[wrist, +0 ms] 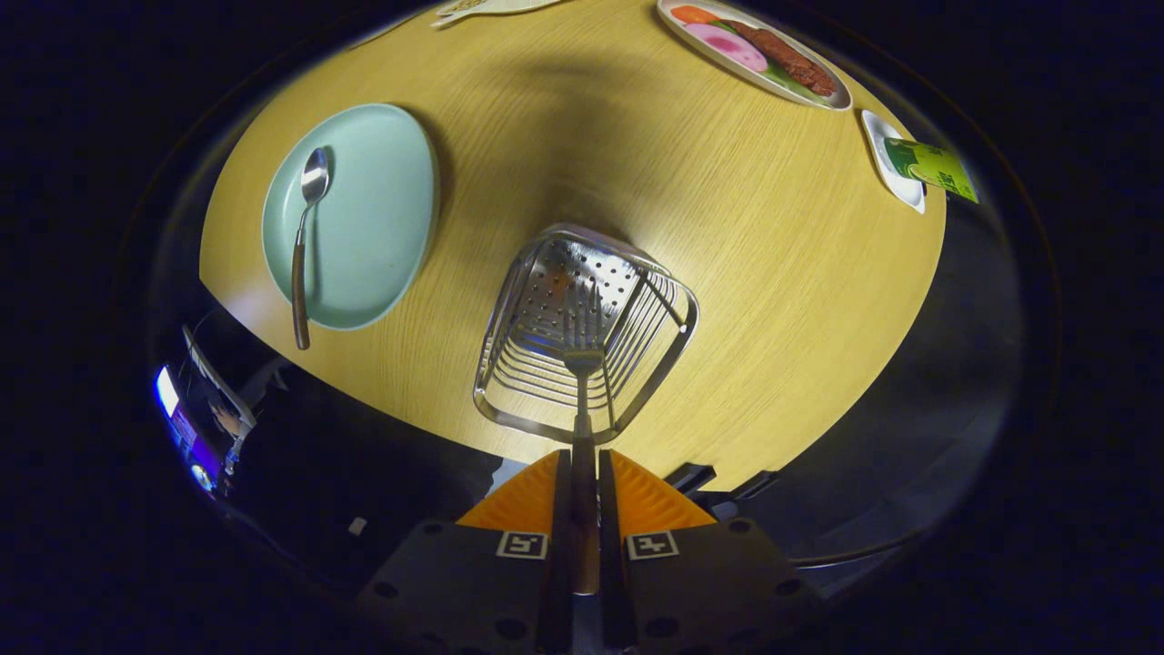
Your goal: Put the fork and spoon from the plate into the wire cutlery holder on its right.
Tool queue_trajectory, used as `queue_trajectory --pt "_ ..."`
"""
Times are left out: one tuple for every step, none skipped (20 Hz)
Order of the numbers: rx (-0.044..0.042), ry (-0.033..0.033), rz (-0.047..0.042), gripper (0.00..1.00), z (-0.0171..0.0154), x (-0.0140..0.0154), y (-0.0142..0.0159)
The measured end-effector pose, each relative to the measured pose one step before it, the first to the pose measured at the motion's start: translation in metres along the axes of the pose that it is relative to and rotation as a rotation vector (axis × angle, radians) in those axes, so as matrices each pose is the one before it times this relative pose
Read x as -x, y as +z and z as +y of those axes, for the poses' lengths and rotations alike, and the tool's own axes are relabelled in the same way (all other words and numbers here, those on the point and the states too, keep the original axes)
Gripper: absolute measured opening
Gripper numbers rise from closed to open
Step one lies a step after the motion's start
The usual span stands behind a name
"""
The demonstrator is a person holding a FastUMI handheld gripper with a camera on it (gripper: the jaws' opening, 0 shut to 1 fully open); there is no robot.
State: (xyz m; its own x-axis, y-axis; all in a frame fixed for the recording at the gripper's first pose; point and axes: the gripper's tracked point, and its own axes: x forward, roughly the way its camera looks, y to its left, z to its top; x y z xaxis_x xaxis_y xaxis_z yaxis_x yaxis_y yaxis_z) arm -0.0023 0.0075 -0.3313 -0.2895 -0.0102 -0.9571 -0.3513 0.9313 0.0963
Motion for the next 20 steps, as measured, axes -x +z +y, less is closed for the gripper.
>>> queue_trajectory --pt "-0.00622 -0.00231 -0.04021 0.20 -0.00119 0.00247 0.00367" --pt "-0.01316 0.00247 -0.05068 0.34 0.00045 0.00353 0.00514" --pt "-0.01091 0.00365 -0.06413 0.38 0.00031 0.00501 0.00491" --pt "-0.00854 0.00934 -0.06867 0.40 0.00101 0.00621 0.00411" --pt "-0.01604 -0.00376 -0.07082 0.40 0.00032 0.00830 0.00037" --pt "-0.01373 -0.01337 -0.06297 0.39 -0.00168 0.00775 -0.00056" --pt "-0.01200 -0.00642 -0.06751 0.39 0.00138 0.00795 0.00189" --pt "-0.00605 0.00633 -0.06907 0.39 0.00532 0.00795 0.00111" --pt "-0.01003 0.00016 -0.06437 0.40 0.00658 0.00852 0.00301" --pt "-0.00546 0.01103 -0.06617 0.42 0.01056 0.00946 0.00547" --pt "-0.01313 0.00432 -0.07443 0.43 0.01151 0.00675 0.00883" --pt "-0.01693 0.01610 -0.06766 0.42 0.01178 0.00386 0.00651" --pt "-0.02514 0.02398 -0.06447 0.42 0.01892 0.00279 0.00835" --pt "-0.02791 0.04650 -0.05123 0.42 0.02461 0.00175 0.00582" --pt "-0.02933 0.05543 -0.03071 0.43 0.02600 -0.00048 0.00299" --pt "-0.02750 0.05310 -0.01885 0.48 0.02606 -0.00317 -0.00028" --pt "-0.01081 0.03550 -0.00112 0.53 0.01910 -0.00779 -0.00497" --pt "0.00128 0.01349 0.00700 0.56 0.01315 -0.01011 -0.00475" --pt "0.00268 0.00219 0.01361 0.57 0.00869 -0.01074 -0.00657" --pt "0.00368 0.00258 0.01183 0.57 0.00842 -0.01003 -0.00514"
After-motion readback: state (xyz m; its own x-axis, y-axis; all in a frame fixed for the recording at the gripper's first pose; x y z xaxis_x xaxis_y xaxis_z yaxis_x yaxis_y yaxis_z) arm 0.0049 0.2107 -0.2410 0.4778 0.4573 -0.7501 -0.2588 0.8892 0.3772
